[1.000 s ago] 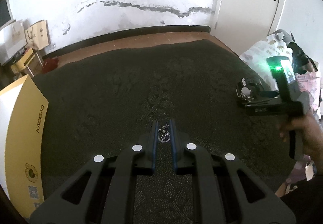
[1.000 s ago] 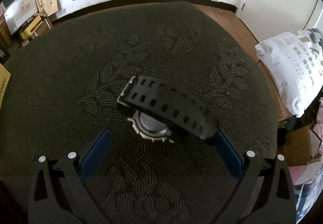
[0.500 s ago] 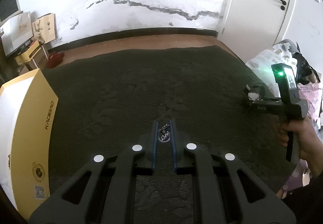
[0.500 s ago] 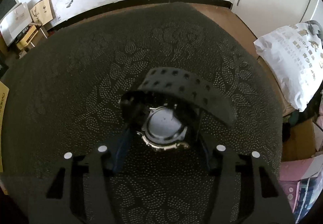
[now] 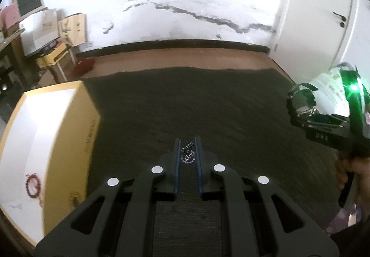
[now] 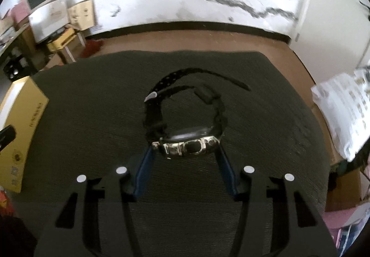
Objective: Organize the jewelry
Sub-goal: 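Carry the charm in the left tool while the right tool carries the watch to the box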
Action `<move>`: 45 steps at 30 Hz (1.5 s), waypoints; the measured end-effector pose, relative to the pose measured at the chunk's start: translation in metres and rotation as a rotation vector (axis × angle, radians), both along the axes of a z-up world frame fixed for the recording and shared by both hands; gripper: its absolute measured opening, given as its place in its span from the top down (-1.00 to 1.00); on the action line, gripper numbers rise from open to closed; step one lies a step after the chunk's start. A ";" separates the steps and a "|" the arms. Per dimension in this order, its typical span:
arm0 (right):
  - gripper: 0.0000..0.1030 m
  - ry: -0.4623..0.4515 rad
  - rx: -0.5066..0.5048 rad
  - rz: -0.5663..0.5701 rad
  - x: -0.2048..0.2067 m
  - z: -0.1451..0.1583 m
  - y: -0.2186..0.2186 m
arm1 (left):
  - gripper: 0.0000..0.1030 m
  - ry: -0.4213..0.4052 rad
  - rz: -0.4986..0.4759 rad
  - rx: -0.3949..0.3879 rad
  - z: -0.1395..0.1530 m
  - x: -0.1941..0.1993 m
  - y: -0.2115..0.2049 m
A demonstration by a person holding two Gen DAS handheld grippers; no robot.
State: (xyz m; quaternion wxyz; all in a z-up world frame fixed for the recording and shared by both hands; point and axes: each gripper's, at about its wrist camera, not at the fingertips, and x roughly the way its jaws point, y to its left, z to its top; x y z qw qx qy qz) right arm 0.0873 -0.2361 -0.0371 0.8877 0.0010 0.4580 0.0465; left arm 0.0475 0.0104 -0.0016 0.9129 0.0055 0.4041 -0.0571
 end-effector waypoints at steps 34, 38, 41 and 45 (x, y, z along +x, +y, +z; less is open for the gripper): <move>-0.01 -0.106 0.063 0.580 -0.043 0.074 0.414 | 0.78 0.002 0.484 0.003 0.004 -0.053 0.281; -0.01 -0.098 0.066 0.598 -0.048 0.068 0.432 | 0.78 0.028 0.513 0.012 -0.008 -0.051 0.300; -0.01 -0.094 0.066 0.606 -0.047 0.065 0.441 | 0.78 0.050 0.522 0.018 -0.016 -0.048 0.311; -0.01 -0.088 0.062 0.606 -0.048 0.061 0.438 | 0.78 0.071 0.533 0.029 -0.024 -0.041 0.321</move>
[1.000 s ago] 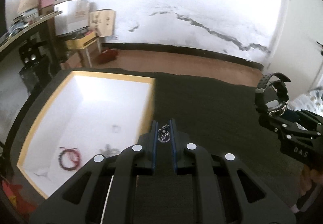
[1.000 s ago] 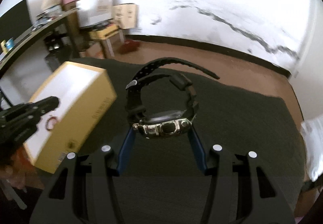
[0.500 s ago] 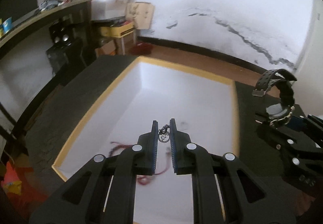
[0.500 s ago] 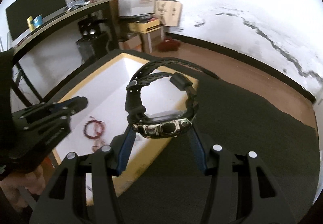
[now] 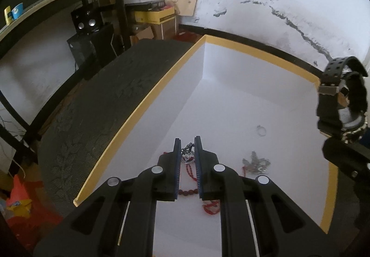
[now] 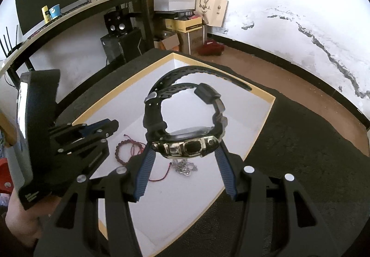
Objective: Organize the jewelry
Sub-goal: 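Carry the charm in the left tool while the right tool carries the watch to the box, then open the left tool to drop the silver charm into the box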
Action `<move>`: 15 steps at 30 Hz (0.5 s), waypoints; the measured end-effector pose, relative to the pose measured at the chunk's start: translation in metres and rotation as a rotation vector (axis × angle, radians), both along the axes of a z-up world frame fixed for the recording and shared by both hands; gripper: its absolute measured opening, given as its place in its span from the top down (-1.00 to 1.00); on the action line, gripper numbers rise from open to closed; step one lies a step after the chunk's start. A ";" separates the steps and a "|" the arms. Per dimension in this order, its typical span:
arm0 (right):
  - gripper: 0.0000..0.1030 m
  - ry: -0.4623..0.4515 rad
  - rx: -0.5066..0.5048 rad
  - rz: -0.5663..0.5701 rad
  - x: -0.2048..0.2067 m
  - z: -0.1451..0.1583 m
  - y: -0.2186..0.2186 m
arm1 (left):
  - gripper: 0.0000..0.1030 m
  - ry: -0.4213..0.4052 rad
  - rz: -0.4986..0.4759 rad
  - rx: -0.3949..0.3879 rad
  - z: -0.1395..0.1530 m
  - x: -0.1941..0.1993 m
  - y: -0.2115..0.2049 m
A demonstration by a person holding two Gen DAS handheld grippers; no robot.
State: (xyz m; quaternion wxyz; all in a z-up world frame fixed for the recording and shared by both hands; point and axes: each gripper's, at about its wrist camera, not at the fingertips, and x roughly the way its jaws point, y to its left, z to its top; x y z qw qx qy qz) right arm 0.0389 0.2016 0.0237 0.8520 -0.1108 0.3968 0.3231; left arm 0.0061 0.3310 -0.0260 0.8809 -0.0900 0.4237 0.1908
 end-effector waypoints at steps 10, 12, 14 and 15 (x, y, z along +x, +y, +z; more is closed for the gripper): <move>-0.02 0.002 0.011 -0.012 0.006 0.000 -0.004 | 0.78 0.027 -0.009 0.007 -0.007 0.010 -0.006; -0.01 0.003 0.011 -0.011 0.006 -0.001 -0.005 | 0.77 0.032 -0.012 0.007 -0.008 0.011 -0.006; -0.02 0.002 0.014 -0.015 0.007 0.000 -0.006 | 0.77 0.036 -0.012 0.006 -0.009 0.011 -0.006; -0.01 0.002 0.015 -0.016 0.007 0.000 -0.008 | 0.77 0.038 -0.013 0.004 -0.009 0.011 -0.005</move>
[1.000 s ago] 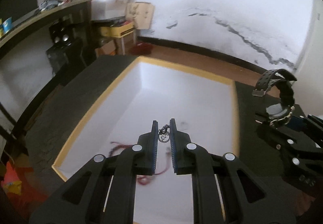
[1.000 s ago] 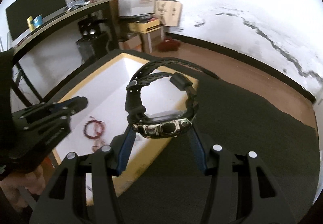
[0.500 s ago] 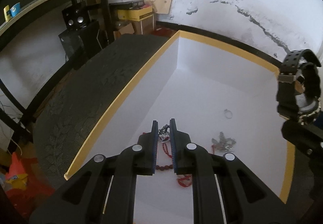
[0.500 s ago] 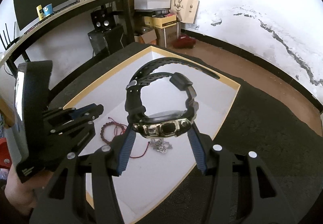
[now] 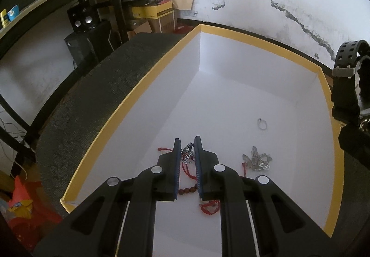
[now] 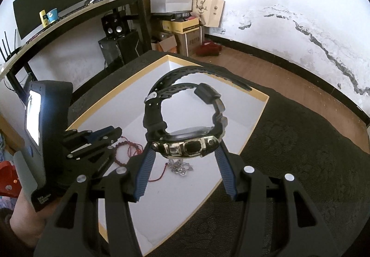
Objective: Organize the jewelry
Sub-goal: 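Open the left tool to drop the silver charm into the box, then lower the watch into the box and open the right tool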
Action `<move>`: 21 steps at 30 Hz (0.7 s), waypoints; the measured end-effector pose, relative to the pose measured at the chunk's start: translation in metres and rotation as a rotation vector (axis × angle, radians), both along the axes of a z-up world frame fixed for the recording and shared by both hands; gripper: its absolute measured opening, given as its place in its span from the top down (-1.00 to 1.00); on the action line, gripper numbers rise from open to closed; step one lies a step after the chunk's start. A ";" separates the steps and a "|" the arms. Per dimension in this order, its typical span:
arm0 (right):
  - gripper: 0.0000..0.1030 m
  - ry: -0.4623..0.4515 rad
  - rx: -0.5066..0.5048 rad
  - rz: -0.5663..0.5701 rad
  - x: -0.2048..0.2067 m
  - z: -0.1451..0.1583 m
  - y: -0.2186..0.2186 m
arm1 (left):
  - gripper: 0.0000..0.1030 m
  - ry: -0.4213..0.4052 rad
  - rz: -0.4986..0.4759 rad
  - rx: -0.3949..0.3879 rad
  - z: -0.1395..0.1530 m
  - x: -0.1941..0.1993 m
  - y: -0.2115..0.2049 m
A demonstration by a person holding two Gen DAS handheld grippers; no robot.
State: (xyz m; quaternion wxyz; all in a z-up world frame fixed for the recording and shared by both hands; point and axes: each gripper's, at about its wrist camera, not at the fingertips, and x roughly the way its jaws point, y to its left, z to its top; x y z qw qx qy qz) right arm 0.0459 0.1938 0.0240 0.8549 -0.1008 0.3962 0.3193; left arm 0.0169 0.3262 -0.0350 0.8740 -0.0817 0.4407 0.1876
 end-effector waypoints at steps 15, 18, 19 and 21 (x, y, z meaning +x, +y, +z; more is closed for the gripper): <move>-0.02 0.005 -0.001 -0.010 0.003 -0.004 -0.001 | -0.60 -0.038 0.010 0.012 0.008 -0.006 0.002; -0.02 0.005 -0.005 -0.014 0.006 -0.006 -0.001 | -0.61 -0.039 0.000 -0.013 0.009 -0.008 0.003; -0.02 0.006 -0.005 -0.016 0.007 -0.007 -0.001 | -0.65 -0.041 -0.003 -0.013 0.010 -0.009 0.003; -0.02 0.008 -0.007 -0.019 0.009 -0.007 0.002 | -0.69 -0.051 -0.002 -0.007 0.013 -0.014 0.004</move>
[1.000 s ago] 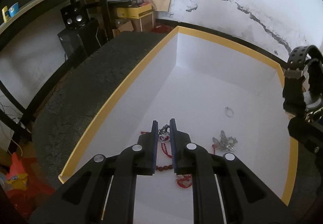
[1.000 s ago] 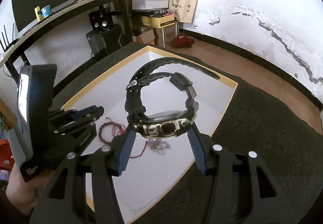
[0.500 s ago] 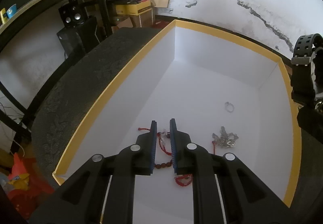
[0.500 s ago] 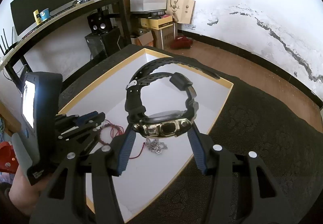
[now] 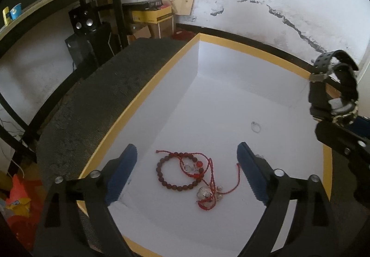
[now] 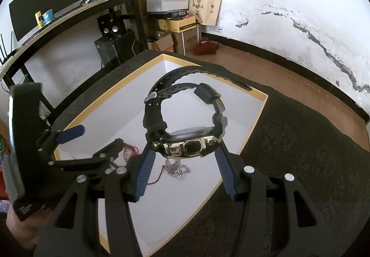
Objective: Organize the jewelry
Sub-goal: 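Lower the watch into the box and open the right tool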
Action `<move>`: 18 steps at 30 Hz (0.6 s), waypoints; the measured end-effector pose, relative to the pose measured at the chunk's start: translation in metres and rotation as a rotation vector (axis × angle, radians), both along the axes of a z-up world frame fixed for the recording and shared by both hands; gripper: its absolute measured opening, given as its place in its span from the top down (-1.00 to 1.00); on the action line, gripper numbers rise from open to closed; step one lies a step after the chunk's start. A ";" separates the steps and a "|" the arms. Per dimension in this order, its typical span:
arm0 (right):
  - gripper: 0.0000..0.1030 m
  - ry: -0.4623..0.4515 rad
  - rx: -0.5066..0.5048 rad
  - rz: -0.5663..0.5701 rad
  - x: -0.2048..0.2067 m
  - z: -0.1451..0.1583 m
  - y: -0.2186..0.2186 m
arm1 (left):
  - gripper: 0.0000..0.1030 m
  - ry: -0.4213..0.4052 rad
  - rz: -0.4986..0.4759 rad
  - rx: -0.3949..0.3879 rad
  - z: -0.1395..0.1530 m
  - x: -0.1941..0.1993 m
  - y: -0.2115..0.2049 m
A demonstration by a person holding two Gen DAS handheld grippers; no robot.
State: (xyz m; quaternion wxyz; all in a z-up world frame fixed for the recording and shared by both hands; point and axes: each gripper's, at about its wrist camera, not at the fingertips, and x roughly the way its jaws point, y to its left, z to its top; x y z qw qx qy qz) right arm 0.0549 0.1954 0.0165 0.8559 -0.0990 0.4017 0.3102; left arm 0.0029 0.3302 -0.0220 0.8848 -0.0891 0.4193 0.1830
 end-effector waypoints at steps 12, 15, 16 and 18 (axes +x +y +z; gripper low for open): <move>-0.02 0.072 -0.098 0.002 0.031 -0.048 0.038 | -0.69 -0.059 0.032 -0.022 0.016 -0.036 0.013; -0.02 0.066 -0.129 0.028 0.031 -0.055 0.049 | -0.69 -0.059 0.030 -0.026 0.016 -0.037 0.015; -0.02 0.058 -0.132 0.036 0.031 -0.054 0.051 | -0.69 -0.061 0.030 -0.026 0.017 -0.037 0.016; -0.02 0.059 -0.140 0.039 0.031 -0.055 0.053 | -0.69 -0.062 0.031 -0.030 0.017 -0.038 0.019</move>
